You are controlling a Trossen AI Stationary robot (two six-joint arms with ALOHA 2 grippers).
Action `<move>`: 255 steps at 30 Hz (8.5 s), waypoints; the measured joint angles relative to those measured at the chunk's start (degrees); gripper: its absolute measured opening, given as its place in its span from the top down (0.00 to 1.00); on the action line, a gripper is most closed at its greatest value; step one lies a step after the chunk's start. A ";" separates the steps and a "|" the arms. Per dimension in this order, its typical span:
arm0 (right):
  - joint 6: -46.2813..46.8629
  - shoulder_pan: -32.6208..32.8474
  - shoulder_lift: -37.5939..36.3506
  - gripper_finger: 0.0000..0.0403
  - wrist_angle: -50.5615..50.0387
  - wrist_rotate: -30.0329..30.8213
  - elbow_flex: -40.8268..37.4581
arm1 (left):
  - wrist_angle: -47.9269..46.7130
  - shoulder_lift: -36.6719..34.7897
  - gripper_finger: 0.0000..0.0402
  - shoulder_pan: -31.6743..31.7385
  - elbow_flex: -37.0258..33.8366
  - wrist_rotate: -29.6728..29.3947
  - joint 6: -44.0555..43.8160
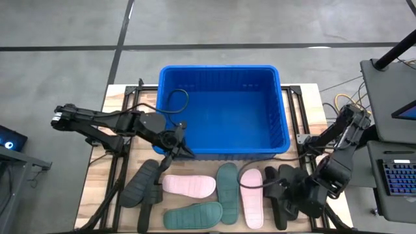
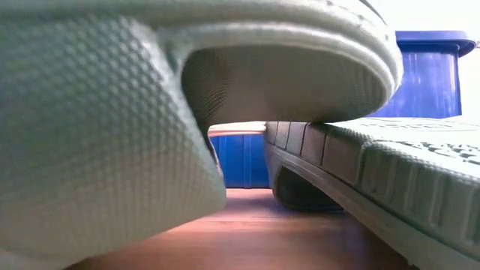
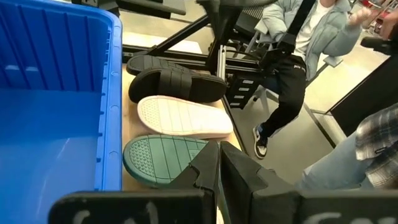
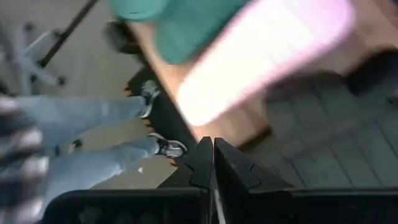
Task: Pick and place slides into bin
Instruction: Put the black slide into the bin
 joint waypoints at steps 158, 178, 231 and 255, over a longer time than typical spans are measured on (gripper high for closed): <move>-44.24 -10.79 -43.69 0.90 13.46 44.00 3.34 | 23.98 -3.76 1.00 0.50 -0.49 -7.79 14.48; -55.04 -21.20 -36.95 0.90 34.38 32.95 -5.49 | 24.00 -3.76 1.00 1.53 -0.50 -9.15 14.39; -49.77 -83.16 -6.66 0.90 -3.43 -28.66 7.89 | 23.91 -3.76 1.00 1.64 -0.50 -9.17 14.42; -43.64 -84.41 0.46 0.91 0.92 -30.79 -0.05 | 23.91 -3.76 1.00 1.64 -0.50 -9.16 14.48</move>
